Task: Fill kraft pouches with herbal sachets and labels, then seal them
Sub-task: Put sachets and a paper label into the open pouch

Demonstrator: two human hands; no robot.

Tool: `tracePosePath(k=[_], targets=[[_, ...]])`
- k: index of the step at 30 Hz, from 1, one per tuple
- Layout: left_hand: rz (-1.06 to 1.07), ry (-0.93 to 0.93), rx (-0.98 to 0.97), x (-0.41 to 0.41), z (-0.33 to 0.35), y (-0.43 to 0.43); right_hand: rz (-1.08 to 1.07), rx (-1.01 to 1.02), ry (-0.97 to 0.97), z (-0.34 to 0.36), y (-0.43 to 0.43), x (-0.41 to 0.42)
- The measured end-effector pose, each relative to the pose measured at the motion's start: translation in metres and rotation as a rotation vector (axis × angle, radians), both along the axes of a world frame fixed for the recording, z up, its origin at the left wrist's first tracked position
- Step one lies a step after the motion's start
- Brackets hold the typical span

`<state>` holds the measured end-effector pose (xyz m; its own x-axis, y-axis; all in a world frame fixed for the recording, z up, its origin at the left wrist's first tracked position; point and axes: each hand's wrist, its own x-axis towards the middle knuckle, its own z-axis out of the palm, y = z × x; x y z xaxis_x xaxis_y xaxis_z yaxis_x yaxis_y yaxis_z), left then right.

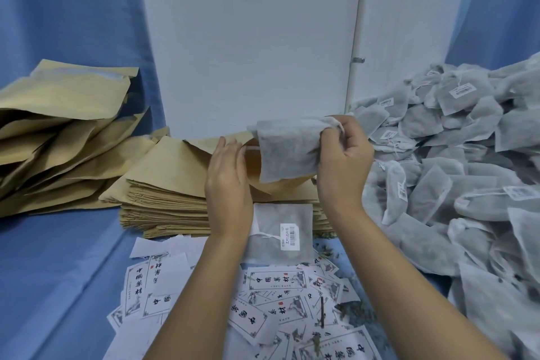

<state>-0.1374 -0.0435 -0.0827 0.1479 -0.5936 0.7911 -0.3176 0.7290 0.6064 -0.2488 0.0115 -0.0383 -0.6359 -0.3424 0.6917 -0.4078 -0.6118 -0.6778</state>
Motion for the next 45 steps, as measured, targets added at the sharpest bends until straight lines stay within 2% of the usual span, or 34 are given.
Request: tracePosePath(k=[5, 9, 12, 15, 17, 18, 23, 25, 27, 31, 34, 39, 42, 45], targets=[[0.008, 0.112, 0.069, -0.005, 0.002, 0.006, -0.416, 0.042, 0.483, -0.014, -0.005, -0.004], [-0.004, 0.125, 0.083, -0.009, 0.007, 0.01, -0.636, 0.063, 0.705, -0.03, -0.006, -0.002], [-0.007, 0.102, 0.067, -0.011, 0.005, 0.015, -0.55, 0.198, 0.819, -0.034, -0.007, 0.002], [-0.011, 0.1, 0.061, -0.013, 0.001, 0.018, -0.227, 0.575, 0.787, -0.031, -0.013, 0.007], [-0.016, 0.101, 0.068, -0.013, -0.001, 0.019, 0.013, 0.694, 0.722, -0.03, -0.018, 0.007], [-0.016, 0.1, 0.07, -0.013, -0.001, 0.02, 0.044, 0.698, 0.704, -0.029, -0.019, 0.008], [-0.021, 0.09, 0.084, -0.007, -0.002, 0.016, -0.046, 0.413, 0.518, -0.034, -0.005, 0.007], [-0.026, 0.098, 0.113, -0.006, 0.0, 0.013, -0.101, 0.388, 0.551, -0.038, 0.003, 0.003], [-0.042, 0.122, 0.146, -0.005, 0.003, 0.009, -0.13, 0.458, 0.621, -0.044, 0.008, -0.002], [-0.075, 0.15, 0.178, -0.005, 0.008, 0.002, -0.158, 0.759, 0.93, -0.057, 0.008, -0.012], [-0.064, 0.157, 0.196, -0.005, 0.006, -0.002, -0.115, 0.797, 1.05, -0.064, 0.007, -0.013], [-0.074, 0.133, 0.188, -0.002, 0.003, -0.002, -0.152, 0.751, 0.963, -0.069, 0.004, -0.01], [-0.075, 0.136, 0.198, -0.002, 0.004, -0.001, -0.154, 0.824, 0.911, -0.075, 0.003, -0.011], [-0.074, 0.149, 0.199, -0.004, 0.005, 0.001, -0.192, 0.906, 0.965, -0.078, 0.004, -0.011]])
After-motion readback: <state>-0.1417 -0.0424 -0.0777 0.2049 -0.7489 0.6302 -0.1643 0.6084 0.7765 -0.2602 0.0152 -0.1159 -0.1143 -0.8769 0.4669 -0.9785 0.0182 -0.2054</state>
